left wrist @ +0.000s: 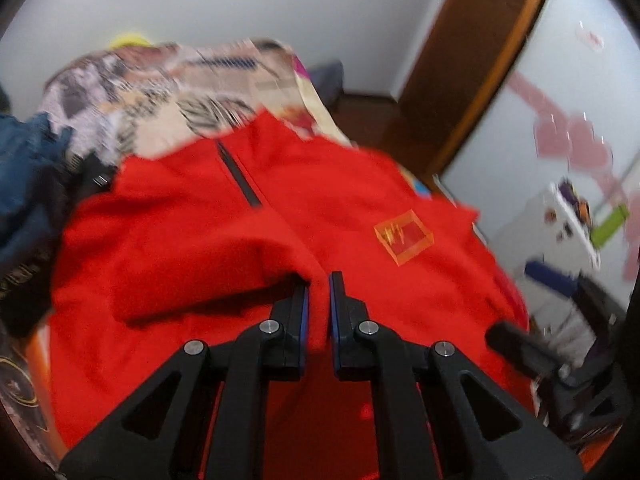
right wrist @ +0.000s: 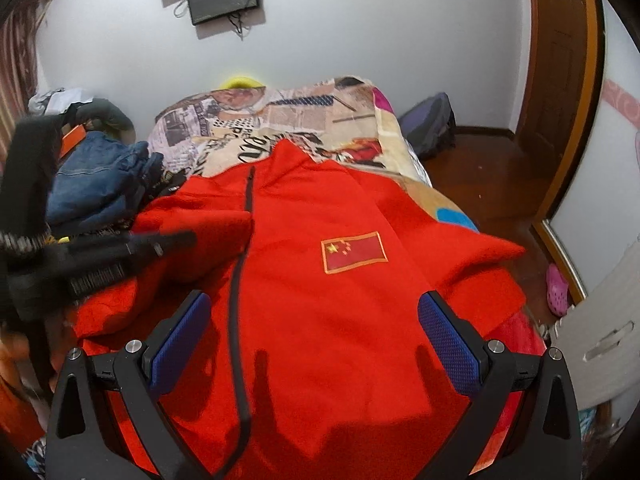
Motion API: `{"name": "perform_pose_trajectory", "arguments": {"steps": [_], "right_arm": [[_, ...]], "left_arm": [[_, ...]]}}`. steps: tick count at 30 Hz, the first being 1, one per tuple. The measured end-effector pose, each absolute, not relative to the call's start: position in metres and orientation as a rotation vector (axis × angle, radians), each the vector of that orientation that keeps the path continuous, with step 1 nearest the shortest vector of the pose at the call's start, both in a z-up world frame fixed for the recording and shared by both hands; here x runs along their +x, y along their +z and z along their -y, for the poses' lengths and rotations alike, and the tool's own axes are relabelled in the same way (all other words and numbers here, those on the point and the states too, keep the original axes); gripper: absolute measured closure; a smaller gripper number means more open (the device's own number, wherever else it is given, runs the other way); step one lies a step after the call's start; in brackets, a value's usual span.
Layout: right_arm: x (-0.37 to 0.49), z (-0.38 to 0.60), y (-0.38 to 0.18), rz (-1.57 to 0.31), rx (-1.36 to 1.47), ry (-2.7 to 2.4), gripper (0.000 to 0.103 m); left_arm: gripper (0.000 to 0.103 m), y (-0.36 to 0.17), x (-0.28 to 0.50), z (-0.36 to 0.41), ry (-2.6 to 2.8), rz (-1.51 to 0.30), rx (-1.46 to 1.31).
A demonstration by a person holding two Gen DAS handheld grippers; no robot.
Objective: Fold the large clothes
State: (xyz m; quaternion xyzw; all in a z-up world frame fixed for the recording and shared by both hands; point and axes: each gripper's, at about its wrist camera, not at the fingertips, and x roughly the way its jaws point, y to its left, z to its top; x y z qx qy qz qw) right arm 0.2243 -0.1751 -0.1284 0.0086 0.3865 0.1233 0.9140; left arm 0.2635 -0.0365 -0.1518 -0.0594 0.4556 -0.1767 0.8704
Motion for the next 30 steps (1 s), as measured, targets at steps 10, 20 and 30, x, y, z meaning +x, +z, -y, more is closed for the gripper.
{"name": "perform_pose_trajectory", "arguments": {"steps": [10, 20, 30], "right_arm": [[0.223, 0.184, -0.131, -0.822, 0.028, 0.246, 0.0], [0.237, 0.151, -0.116, -0.789, -0.084, 0.341, 0.0], [0.261, 0.083, -0.118, -0.818, -0.253, 0.528, 0.001]], "left_arm": [[0.052, -0.184, 0.254, 0.035, -0.395, -1.099, -0.081], [0.046, -0.132, 0.219, -0.035, -0.241, -0.95, -0.04], [0.027, -0.116, 0.187, -0.145, 0.031, -0.853, -0.046]]}}
